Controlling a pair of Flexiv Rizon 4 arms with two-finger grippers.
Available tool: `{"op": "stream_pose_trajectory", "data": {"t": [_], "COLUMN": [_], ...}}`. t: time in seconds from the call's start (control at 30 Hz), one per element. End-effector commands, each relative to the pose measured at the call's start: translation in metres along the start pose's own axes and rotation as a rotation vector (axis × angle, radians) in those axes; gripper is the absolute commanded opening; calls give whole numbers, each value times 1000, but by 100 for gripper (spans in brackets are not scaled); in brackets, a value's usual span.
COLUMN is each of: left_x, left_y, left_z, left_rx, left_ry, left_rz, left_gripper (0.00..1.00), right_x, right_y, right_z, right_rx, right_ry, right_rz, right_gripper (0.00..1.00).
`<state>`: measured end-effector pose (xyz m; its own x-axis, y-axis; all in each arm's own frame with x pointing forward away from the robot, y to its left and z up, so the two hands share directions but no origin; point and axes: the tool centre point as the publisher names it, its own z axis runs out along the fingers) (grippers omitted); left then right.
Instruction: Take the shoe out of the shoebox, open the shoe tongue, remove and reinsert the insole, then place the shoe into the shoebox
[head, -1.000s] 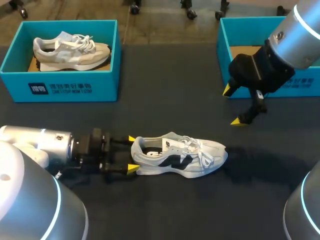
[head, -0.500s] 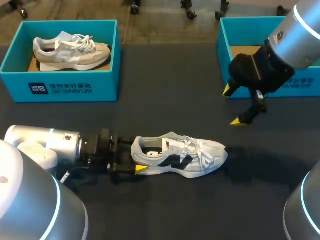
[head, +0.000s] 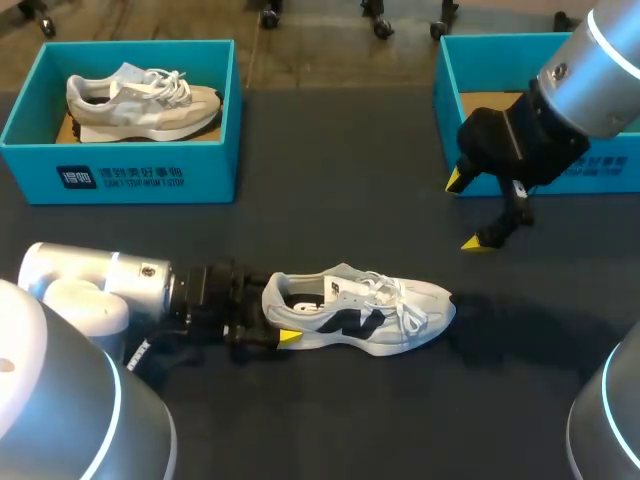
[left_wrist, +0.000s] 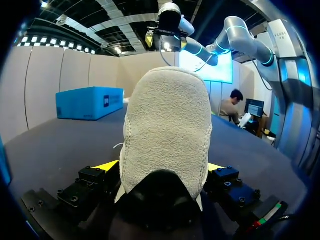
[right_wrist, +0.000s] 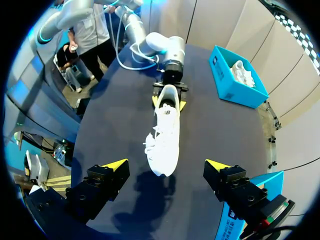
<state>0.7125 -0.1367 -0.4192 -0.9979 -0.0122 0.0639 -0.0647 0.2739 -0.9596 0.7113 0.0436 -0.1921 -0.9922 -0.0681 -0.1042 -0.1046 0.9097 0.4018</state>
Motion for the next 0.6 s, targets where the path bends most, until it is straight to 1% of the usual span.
{"op": "stream_pose_trajectory", "data": {"t": [0.03, 0.07, 0.1, 0.13, 0.2, 0.23, 0.6], "left_x": [-2, -2, -2, -2, -2, -2, -1], "left_y": [3, 4, 4, 4, 4, 4, 4], "left_z": [4, 4, 4, 4, 4, 4, 2], "left_rx": [-16, -18, -19, -21, -22, -22, -25], "left_ry": [-3, -1, -1, 0, 1, 1, 13], "left_rz": [1, 2, 3, 3, 2, 0, -24], "left_gripper": [69, 49, 46, 39, 29, 0, 0], "right_x": [-1, -1, -1, -1, -1, -1, -1], "right_y": [0, 0, 0, 0, 0, 0, 0], "right_z": [2, 2, 2, 2, 2, 2, 2], "right_rx": [2, 2, 2, 2, 2, 2, 2], "right_ry": [0, 0, 0, 0, 0, 0, 0], "right_rz": [1, 1, 1, 1, 1, 1, 1], "right_gripper": [100, 100, 100, 100, 100, 100, 100]}}
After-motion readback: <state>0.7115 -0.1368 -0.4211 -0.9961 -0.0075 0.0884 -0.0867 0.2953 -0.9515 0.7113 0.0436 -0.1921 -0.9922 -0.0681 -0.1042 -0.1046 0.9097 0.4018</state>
